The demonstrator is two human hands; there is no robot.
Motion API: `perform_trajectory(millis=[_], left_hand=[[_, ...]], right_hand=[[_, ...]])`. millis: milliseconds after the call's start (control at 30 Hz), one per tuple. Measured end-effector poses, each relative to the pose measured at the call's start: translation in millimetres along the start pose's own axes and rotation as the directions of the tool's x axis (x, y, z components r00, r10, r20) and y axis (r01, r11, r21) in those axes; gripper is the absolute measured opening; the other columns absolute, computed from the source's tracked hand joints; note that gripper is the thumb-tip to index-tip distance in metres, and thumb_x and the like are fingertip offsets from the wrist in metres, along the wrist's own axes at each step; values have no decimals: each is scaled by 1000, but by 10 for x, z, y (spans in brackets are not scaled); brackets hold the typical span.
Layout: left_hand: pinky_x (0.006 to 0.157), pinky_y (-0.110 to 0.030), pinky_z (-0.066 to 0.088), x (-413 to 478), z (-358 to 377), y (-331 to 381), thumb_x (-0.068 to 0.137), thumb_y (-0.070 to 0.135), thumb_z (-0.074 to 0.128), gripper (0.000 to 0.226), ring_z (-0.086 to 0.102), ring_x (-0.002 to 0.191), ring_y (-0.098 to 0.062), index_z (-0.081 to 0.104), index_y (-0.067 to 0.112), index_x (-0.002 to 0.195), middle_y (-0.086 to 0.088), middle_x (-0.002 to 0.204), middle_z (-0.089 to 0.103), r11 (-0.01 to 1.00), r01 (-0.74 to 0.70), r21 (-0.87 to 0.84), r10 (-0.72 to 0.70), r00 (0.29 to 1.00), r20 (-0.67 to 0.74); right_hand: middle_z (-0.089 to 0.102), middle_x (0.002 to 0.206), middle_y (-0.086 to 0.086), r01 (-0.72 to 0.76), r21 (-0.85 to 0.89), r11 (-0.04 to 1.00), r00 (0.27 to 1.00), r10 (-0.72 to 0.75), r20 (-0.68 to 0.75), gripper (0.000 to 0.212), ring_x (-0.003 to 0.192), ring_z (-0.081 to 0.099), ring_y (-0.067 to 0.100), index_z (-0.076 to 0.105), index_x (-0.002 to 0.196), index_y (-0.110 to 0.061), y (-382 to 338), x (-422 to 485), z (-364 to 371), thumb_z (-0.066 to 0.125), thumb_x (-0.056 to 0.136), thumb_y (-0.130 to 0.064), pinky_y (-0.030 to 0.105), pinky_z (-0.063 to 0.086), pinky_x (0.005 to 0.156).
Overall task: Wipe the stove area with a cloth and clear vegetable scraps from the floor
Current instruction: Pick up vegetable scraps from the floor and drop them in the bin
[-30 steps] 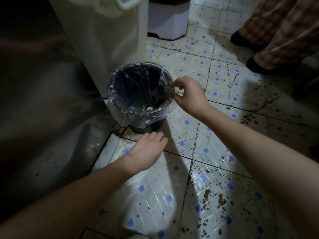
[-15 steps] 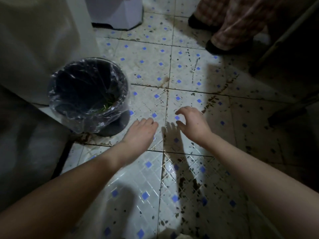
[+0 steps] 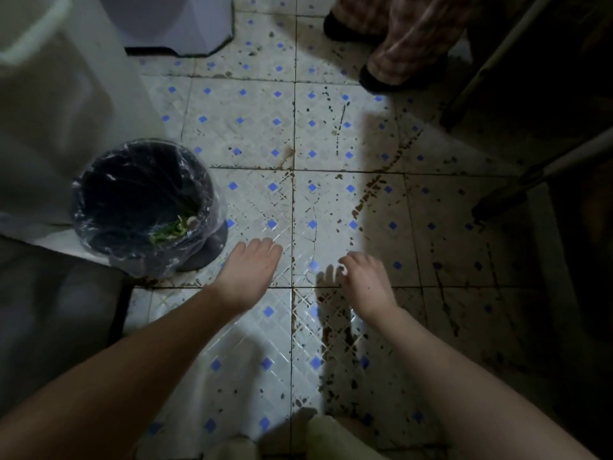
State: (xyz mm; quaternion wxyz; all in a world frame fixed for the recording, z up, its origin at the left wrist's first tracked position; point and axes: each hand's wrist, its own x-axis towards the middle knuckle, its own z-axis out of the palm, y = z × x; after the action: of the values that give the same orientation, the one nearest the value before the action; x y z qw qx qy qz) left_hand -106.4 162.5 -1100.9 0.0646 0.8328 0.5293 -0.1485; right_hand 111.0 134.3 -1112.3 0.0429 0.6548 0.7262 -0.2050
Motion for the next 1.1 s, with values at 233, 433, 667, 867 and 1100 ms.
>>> perform_trajectory(millis=[233, 433, 667, 867, 1100], left_hand=[[98, -39, 39, -345, -1061, 15, 92, 18, 47, 41, 47, 115, -26, 39, 13, 132, -9, 128, 48, 988, 78, -133, -70, 996, 59], [99, -38, 39, -752, -2144, 60, 94, 20, 44, 39, 47, 118, -26, 40, 13, 132, -8, 129, 47, 975, 99, -198, -90, 995, 53], [96, -39, 34, -1254, -3289, 74, 93, 23, 45, 35, 45, 117, -26, 43, 15, 127, -6, 128, 46, 985, 75, -153, -78, 997, -9], [93, -36, 37, -1516, -4276, 67, 91, 20, 45, 39, 48, 113, -23, 43, 16, 130, -4, 126, 48, 978, 73, -196, -80, 996, -32], [93, -35, 36, -1859, -5408, -123, 94, 22, 42, 39, 47, 117, -23, 40, 17, 132, -4, 129, 47, 964, 124, -236, -138, 990, -41]], right_hand=[[52, 132, 3, -34, 92, 995, 998, 30, 51, 45, 126, 41, 23, 51, 127, -16, -419, -535, -851, 51, 85, 0, 35, 27, 110], [52, 131, 4, -33, 123, 992, 998, 26, 58, 45, 124, 42, 24, 50, 128, -16, -806, -955, -1750, 47, 86, 0, 37, 28, 108], [53, 132, 3, -92, 186, 978, 996, 94, -2, 34, 122, 43, 24, 51, 128, -16, -1092, -1394, -3011, 43, 95, -12, 35, 30, 103], [52, 134, 2, -148, 210, 966, 988, 152, -3, 39, 123, 42, 23, 50, 131, -18, -1310, -1703, -4053, 45, 93, -8, 34, 30, 104], [57, 124, 5, -115, 113, 987, 990, 124, -72, 33, 117, 47, 27, 55, 119, -14, -1513, -2033, -5309, 42, 89, -7, 37, 35, 98]])
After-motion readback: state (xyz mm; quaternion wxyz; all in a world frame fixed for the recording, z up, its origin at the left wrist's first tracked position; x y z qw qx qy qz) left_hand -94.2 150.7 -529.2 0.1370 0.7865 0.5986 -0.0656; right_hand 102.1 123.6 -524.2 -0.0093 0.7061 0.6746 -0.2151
